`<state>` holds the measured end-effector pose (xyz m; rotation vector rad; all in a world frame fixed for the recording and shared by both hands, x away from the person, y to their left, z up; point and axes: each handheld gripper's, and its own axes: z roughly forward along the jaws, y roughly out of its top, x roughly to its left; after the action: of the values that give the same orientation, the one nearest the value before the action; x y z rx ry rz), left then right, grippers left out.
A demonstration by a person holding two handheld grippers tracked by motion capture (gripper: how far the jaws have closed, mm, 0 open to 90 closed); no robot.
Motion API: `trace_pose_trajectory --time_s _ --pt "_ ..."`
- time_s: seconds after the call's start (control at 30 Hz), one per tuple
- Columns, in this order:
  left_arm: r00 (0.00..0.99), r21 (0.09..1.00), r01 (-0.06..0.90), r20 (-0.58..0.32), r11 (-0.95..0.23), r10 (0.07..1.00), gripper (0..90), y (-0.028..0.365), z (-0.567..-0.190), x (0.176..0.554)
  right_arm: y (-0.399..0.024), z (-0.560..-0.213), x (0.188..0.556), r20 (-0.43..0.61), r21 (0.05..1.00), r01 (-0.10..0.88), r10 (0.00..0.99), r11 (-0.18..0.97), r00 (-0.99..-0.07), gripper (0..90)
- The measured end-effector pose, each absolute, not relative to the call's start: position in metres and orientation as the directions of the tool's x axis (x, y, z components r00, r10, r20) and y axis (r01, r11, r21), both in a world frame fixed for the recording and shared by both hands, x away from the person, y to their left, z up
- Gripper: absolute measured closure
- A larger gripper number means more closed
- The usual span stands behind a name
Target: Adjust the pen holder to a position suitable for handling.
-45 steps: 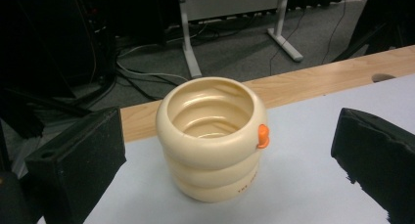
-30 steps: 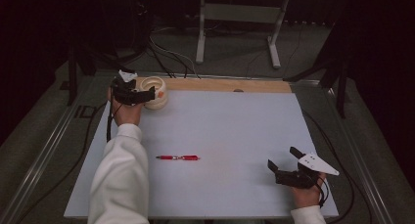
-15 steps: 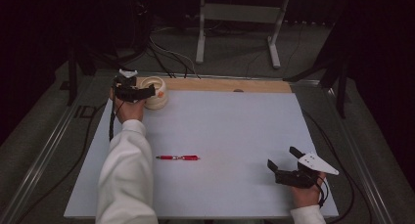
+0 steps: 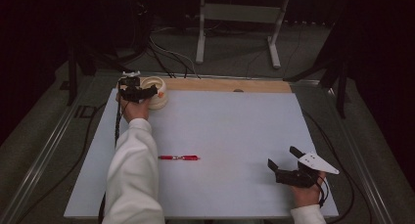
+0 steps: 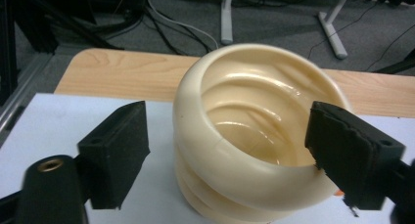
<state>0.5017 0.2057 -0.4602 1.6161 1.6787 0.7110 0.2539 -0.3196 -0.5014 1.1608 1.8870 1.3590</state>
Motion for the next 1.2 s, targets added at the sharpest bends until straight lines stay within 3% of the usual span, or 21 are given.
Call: trace_pose_trajectory --time_s 0.4,0.7,1.2 --pt "0.052 0.768 0.639 -0.084 0.031 0.995 74.5 0.196 -0.46 0.494 -0.319 -0.501 0.254 0.065 0.936 0.333 0.869 0.118 -0.491 0.0" --pt "0.086 0.748 0.664 -0.091 0.011 0.992 78.9 0.188 -0.463 0.491 -0.32 -0.501 0.254 0.073 0.937 0.332 0.867 0.11 -0.494 0.1" --pt "0.236 0.766 0.637 -0.084 -0.089 0.968 78.9 0.174 -0.443 0.466 -0.318 -0.501 0.254 0.087 0.938 0.332 0.86 0.099 -0.502 0.1"
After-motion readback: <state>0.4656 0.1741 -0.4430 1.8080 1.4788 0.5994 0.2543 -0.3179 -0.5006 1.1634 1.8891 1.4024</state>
